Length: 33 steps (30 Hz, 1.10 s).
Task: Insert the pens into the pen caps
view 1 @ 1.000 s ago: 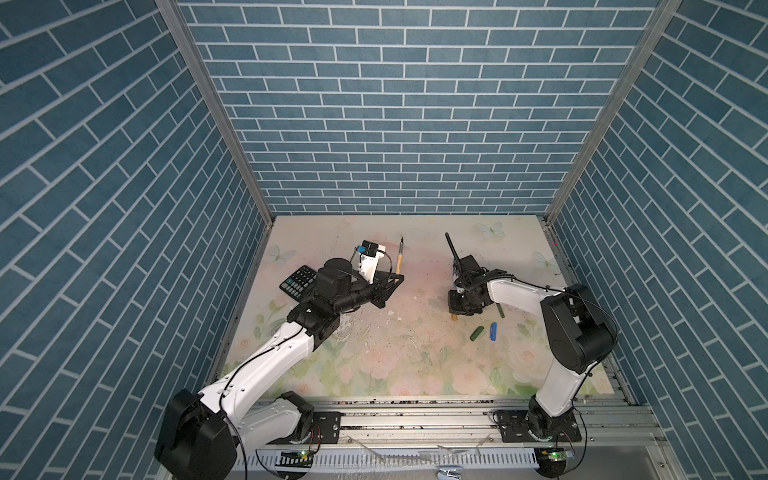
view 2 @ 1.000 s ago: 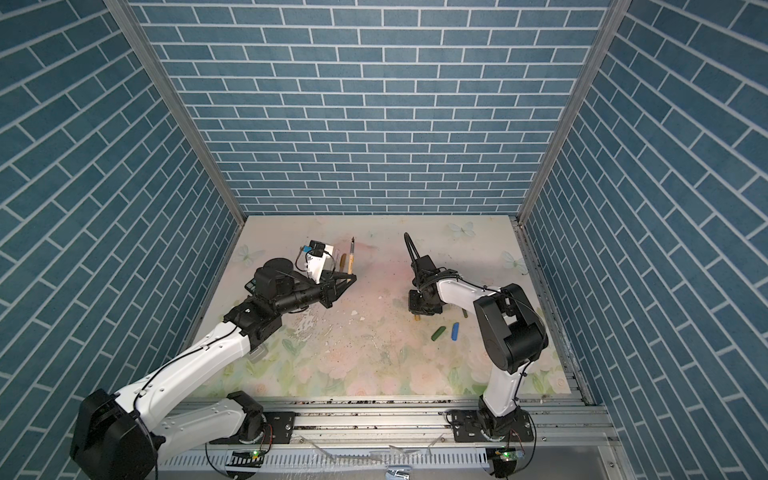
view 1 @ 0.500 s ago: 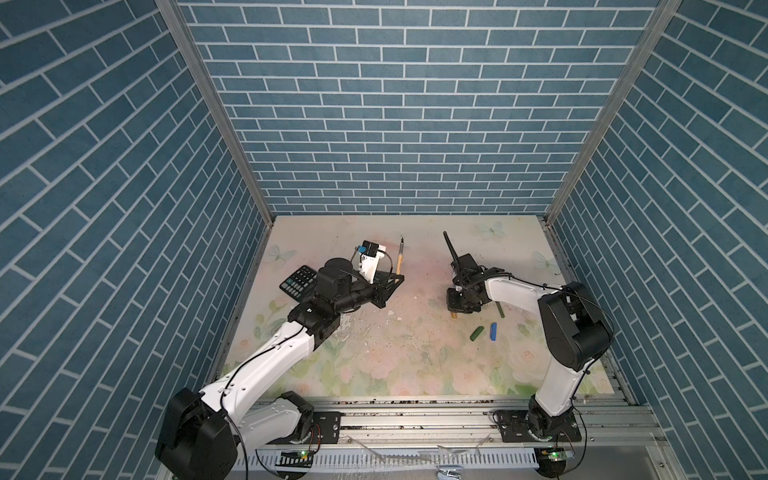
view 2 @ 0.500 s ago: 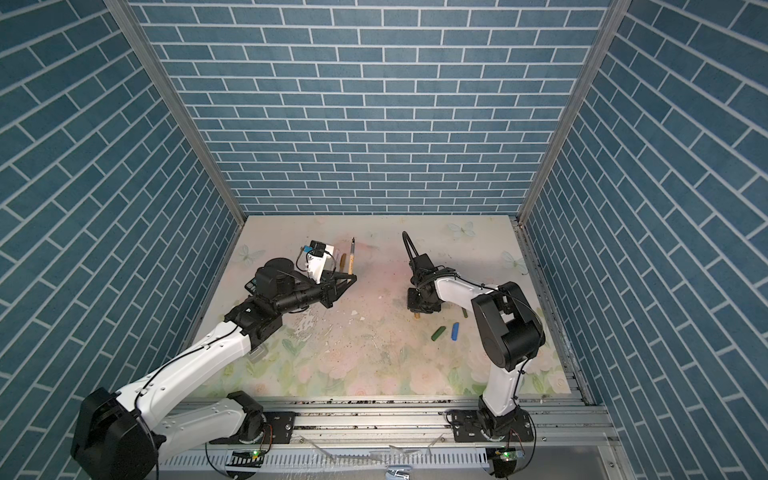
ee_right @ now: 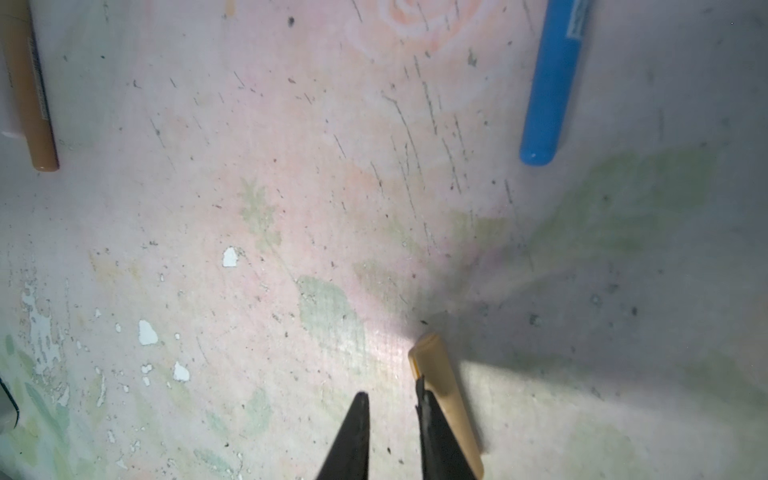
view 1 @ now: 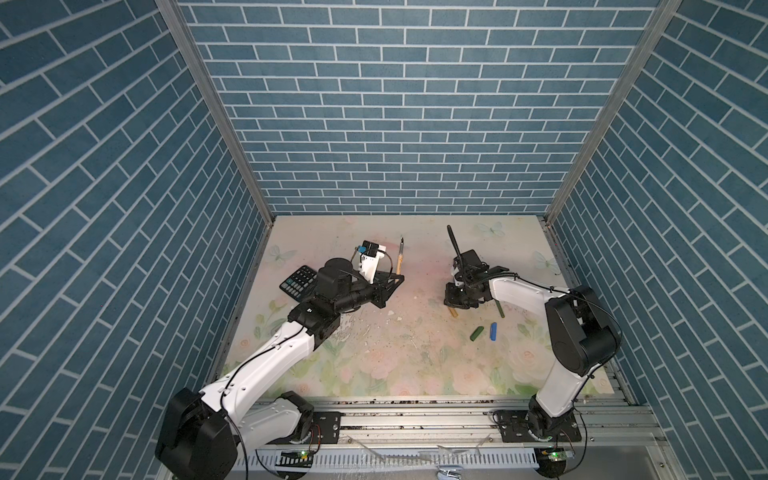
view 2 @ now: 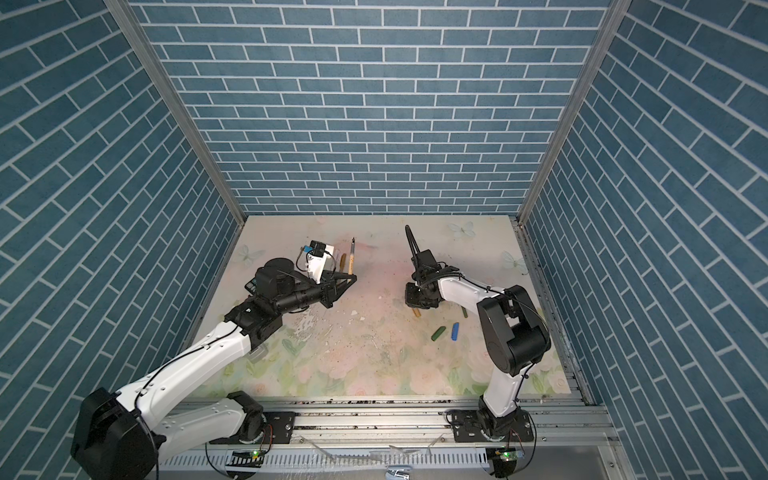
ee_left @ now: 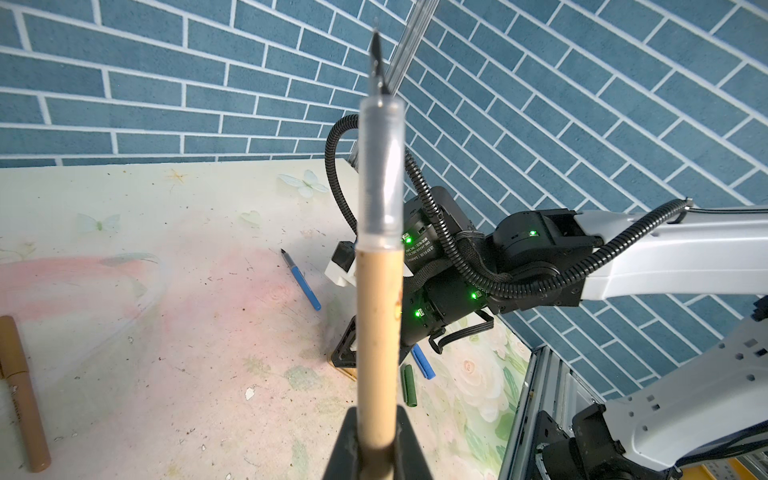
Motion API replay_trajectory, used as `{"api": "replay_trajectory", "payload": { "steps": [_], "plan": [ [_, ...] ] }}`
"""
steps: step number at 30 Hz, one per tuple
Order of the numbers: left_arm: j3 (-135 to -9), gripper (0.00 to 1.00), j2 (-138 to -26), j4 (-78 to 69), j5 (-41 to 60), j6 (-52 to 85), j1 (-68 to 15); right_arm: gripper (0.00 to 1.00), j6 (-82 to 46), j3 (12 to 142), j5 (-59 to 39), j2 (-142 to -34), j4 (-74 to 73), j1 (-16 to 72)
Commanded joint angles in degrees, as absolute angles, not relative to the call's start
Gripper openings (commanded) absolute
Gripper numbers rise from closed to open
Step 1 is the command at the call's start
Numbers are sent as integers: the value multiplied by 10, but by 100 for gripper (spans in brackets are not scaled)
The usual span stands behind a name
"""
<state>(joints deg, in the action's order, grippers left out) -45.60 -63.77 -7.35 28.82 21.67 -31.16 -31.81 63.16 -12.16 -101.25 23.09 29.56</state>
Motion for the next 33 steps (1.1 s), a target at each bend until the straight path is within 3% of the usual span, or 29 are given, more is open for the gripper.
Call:
{"api": "replay_trajectory", "payload": {
  "steps": [1,10,33],
  "plan": [
    [-468,0,-641,-80,297,213,-316,23,-330,627,-115,-1003,235,294],
    [-468,0,-640,-80,298,213,-316,23,-282,657,-56,-1011,293,290],
    [-469,0,-647,-79,299,211,-319,20,-270,663,-36,-1083,306,294]
  ]
}}
